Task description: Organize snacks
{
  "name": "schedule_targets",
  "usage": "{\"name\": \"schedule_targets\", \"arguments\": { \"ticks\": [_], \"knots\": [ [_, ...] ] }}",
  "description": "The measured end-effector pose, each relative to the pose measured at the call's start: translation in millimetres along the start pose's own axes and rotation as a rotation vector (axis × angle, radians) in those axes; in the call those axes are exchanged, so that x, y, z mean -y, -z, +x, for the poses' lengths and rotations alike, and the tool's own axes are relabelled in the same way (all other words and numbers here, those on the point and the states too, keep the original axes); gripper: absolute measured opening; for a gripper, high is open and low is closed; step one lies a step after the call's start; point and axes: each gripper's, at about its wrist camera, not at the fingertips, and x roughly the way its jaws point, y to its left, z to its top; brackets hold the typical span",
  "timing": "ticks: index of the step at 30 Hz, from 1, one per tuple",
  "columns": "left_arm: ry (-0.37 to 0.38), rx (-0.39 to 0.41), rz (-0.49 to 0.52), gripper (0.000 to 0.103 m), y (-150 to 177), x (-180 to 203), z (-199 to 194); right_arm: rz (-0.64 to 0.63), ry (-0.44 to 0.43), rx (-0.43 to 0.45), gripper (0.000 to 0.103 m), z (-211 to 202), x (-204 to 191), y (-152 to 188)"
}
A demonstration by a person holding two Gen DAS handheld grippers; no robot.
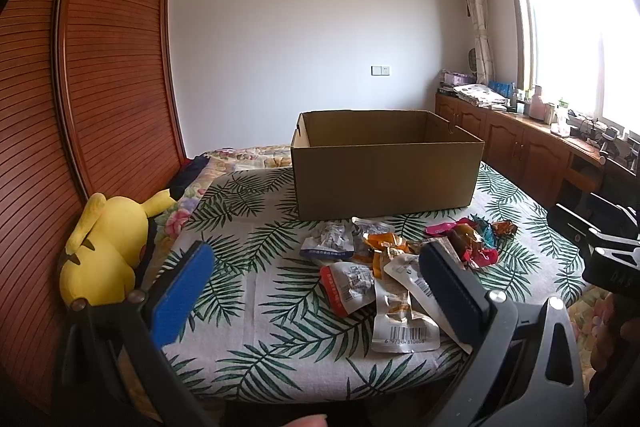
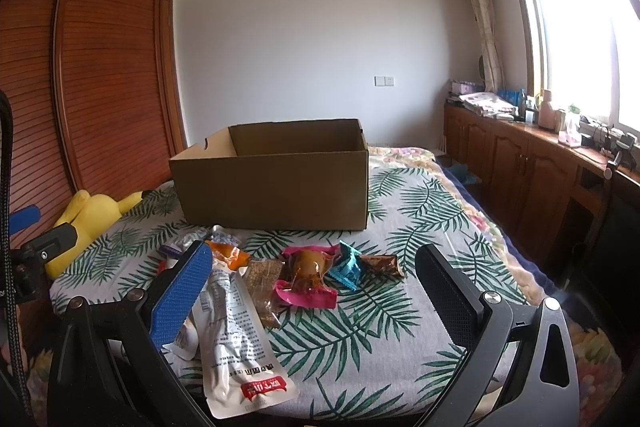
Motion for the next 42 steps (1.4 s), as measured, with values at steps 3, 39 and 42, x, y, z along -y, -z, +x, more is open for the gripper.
{"name": "schedule_targets", "arguments": {
  "ticks": [3, 39, 42],
  "knots": [
    [0.003, 0.001, 0.001, 0.103, 0.2, 2.1, -0.8, 0.0, 0.0, 0.001, 0.103, -0.7, 0.1, 1.1],
    [0.076, -0.22, 0.013, 0.103, 29.2, -5.7, 52.6, -0.131, -0.24, -0.247, 0.097, 58.3, -38.0, 38.4],
    [0.088, -0.25, 0.015, 0.103, 33.1, -5.5, 60.2, -0.149, -0.297, -0.31, 0.091, 69.9, -45.0, 43.4]
  ]
}}
